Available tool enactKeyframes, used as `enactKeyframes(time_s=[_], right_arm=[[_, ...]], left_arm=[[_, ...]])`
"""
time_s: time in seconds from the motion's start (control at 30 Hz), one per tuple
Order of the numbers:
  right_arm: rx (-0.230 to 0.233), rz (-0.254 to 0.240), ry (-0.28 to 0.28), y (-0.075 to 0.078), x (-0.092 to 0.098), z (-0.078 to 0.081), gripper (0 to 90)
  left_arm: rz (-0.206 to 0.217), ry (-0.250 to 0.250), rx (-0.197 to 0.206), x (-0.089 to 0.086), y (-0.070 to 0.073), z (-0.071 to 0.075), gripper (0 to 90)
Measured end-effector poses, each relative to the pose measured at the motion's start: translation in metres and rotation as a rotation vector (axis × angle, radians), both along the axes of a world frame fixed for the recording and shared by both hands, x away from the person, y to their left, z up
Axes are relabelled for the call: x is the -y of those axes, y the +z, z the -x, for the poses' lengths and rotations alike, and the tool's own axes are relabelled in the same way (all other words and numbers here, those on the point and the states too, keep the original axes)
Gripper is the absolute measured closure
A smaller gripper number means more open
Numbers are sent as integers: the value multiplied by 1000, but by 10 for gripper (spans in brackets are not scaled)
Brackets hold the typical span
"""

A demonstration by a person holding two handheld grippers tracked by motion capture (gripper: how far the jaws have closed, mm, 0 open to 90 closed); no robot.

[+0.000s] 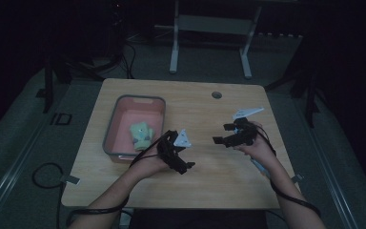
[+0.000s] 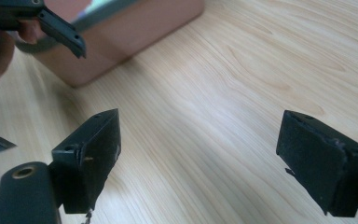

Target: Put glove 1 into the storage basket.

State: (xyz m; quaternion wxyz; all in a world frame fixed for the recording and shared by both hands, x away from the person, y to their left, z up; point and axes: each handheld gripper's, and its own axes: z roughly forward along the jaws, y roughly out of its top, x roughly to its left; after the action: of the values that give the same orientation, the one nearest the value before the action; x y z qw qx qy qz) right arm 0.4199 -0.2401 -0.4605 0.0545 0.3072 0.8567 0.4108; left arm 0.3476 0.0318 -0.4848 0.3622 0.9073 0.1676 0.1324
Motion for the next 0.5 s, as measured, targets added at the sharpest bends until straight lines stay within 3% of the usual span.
enactKeyframes(time_s=[0.17, 0.33, 0.5], right_arm=[[59, 44, -8, -7, 24, 4, 317], [118, 46, -71, -13, 53, 4, 450], [117, 50, -132, -15, 76, -2, 493]], left_arm=[[-8, -27, -14, 8, -14, 6, 35], [-7, -37, -16, 11, -28, 12, 35], [-14, -13, 2, 9, -43, 17, 35]])
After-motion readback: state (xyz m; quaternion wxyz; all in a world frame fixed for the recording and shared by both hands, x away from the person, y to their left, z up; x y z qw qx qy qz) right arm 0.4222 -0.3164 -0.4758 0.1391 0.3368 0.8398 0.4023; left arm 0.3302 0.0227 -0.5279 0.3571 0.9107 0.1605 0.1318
